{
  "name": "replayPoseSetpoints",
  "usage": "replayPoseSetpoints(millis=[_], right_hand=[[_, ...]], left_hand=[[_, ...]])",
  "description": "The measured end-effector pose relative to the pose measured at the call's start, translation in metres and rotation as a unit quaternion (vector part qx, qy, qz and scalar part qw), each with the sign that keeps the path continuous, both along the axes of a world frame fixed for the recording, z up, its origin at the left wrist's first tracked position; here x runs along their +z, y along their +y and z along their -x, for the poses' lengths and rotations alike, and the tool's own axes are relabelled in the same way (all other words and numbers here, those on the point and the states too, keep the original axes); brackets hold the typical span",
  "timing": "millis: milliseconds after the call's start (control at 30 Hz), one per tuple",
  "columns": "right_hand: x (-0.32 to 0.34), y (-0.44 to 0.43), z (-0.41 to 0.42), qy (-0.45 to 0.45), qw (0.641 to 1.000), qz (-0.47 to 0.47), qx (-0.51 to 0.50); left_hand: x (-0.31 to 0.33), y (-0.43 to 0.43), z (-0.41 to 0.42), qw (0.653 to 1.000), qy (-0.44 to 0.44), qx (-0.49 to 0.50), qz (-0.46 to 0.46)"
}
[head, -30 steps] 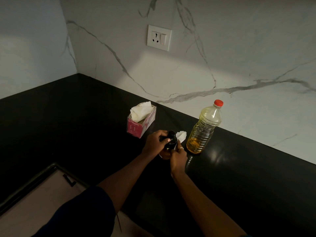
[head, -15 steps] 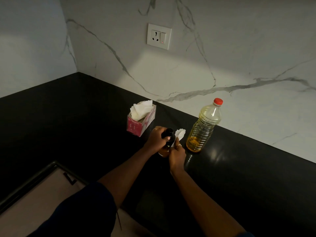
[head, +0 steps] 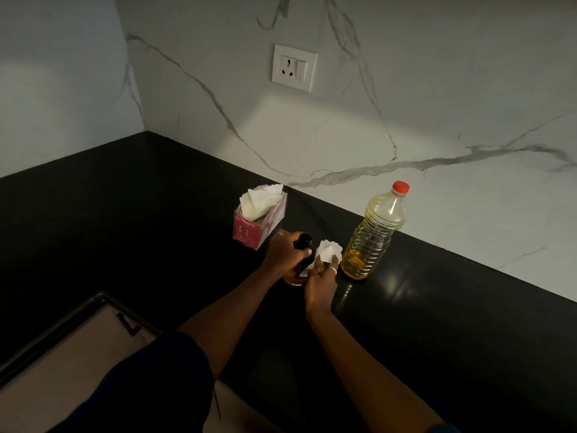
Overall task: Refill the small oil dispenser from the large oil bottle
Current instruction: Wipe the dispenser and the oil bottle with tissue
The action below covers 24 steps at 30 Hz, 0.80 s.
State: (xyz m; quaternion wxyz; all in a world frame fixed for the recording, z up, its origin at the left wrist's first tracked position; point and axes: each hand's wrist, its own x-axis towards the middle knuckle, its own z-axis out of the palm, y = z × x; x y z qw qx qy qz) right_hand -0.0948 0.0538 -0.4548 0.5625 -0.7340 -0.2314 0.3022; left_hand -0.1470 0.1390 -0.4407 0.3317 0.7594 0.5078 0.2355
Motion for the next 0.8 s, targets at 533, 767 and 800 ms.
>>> replayPoseSetpoints(millis=[533,767,800], right_hand=[[-0.001,0.009,-0.005,-0.018,1.0,0.018,0.015],[-0.014,-0.001,0.012,-0.103,0.993,0.043,0.045],[-0.014,0.001,0.013,-0.108,0.992,0.046,0.046]], left_hand=[[-0.004,0.003,-0.002,0.999,0.036,0.02,-0.035],[-0.004,0.005,0.001,0.999,0.027,0.0,-0.033],[-0.004,0.004,0.001,0.999,0.025,0.001,-0.033]])
